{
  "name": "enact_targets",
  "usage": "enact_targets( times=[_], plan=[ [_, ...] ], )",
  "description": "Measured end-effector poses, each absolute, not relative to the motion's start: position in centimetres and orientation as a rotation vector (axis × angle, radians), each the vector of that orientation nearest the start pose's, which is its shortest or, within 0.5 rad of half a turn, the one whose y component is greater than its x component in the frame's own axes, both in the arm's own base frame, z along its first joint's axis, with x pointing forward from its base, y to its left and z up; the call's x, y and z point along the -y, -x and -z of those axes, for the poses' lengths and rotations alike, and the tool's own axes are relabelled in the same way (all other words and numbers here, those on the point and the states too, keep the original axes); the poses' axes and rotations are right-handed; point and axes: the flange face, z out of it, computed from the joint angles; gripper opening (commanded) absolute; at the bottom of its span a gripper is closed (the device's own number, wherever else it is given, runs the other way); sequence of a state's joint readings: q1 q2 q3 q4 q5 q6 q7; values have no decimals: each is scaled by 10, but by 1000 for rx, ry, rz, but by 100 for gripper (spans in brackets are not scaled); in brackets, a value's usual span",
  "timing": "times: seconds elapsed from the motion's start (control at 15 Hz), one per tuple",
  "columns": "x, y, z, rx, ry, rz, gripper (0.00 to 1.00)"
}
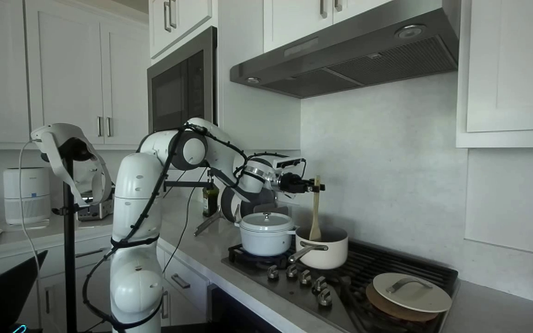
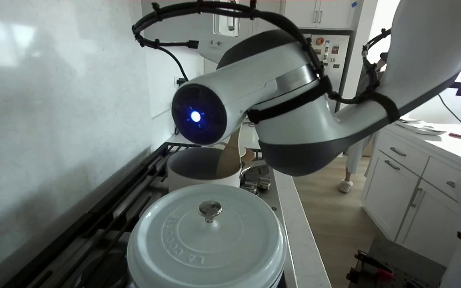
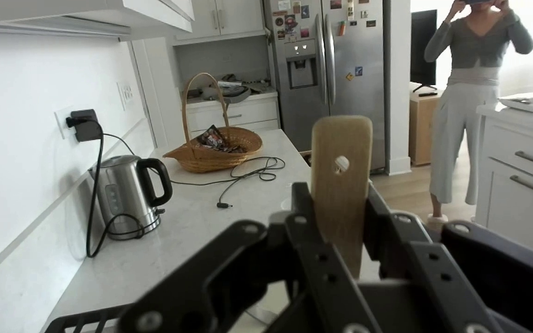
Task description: Use the wooden spoon to mix inside the pot
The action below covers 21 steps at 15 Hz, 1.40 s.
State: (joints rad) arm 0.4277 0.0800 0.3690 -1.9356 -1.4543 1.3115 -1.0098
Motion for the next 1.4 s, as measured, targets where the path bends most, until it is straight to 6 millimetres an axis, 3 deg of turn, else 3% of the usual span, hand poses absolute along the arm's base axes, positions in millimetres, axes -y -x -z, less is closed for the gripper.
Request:
enact_targets(
  times=[0.4,0.67,0.87,1.13,1.4],
  plan=[
    [-273,-521,-487,-1367,-903,784,7],
    [-284,-562,-462,-1364,-874,794,7],
    [-298,-586,-460,-1376,-851,802,7],
    [-329,-596,-458,-1407,-823,788,7],
    [-357,-588,-457,-1441,-778,782,7]
  ],
)
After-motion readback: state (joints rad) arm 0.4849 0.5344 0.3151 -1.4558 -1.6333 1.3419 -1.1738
